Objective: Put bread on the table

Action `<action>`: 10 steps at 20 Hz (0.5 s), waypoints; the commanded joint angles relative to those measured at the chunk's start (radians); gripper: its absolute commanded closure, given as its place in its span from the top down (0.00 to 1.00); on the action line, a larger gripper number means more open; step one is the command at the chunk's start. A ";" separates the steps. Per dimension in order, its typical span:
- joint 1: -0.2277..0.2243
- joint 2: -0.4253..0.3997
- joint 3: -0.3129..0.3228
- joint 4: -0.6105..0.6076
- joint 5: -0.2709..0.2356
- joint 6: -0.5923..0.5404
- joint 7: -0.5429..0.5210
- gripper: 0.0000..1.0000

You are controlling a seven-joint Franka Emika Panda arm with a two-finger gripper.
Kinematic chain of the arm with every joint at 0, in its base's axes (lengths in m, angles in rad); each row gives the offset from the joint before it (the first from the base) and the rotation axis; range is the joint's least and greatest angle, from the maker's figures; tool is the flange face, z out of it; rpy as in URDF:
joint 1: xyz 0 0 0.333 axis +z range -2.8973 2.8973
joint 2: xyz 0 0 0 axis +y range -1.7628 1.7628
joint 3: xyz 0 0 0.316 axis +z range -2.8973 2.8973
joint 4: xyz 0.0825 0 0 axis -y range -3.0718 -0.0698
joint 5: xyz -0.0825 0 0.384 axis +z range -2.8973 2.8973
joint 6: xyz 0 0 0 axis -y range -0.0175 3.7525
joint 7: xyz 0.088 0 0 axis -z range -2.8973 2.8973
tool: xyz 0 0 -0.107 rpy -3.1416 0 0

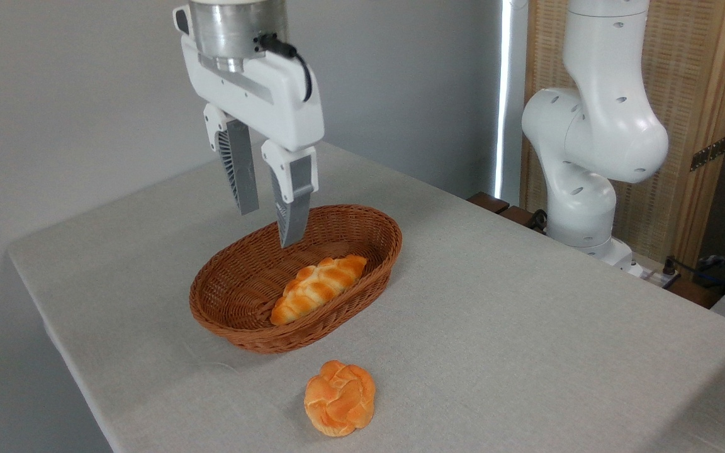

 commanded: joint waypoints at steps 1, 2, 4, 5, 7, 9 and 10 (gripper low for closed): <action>0.000 0.035 0.034 0.071 -0.022 -0.050 0.019 1.00; 0.000 0.035 0.032 0.071 -0.022 -0.052 0.019 1.00; 0.000 0.035 0.028 0.071 -0.022 -0.060 0.019 1.00; 0.000 0.035 0.026 0.071 -0.022 -0.067 0.020 1.00; 0.000 0.038 0.026 0.071 -0.022 -0.067 0.022 1.00; 0.001 0.040 0.025 0.071 -0.022 -0.067 0.022 1.00; 0.001 0.044 0.023 0.069 -0.022 -0.067 0.020 1.00</action>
